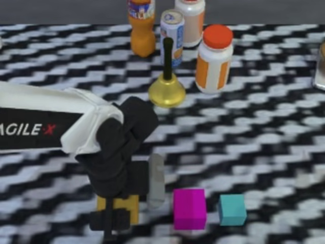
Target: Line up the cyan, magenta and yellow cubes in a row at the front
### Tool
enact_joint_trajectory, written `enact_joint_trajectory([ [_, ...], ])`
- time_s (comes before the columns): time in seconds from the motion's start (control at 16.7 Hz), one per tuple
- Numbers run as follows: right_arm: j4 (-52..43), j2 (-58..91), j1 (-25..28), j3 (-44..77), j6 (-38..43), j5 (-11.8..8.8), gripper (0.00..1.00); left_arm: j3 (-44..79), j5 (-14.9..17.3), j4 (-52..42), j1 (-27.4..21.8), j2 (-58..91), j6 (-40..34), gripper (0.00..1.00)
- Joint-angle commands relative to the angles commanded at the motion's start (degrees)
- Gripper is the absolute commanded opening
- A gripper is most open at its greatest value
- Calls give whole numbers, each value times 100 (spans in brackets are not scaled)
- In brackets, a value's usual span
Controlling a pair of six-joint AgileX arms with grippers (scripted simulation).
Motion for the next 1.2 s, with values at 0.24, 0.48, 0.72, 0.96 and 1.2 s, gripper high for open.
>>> enact_joint_trajectory([
  [0.24, 0, 0, 0, 0, 0, 0, 100, 0, 0, 0, 0, 0, 0, 60],
  [0.48, 0, 0, 0, 0, 0, 0, 100, 0, 0, 0, 0, 0, 0, 90],
  [0.72, 0, 0, 0, 0, 0, 0, 100, 0, 0, 0, 0, 0, 0, 100],
  [0.96, 0, 0, 0, 0, 0, 0, 100, 0, 0, 0, 0, 0, 0, 100],
  [1.2, 0, 0, 0, 0, 0, 0, 100, 80, -3, -100, 2, -40, 14, 100],
])
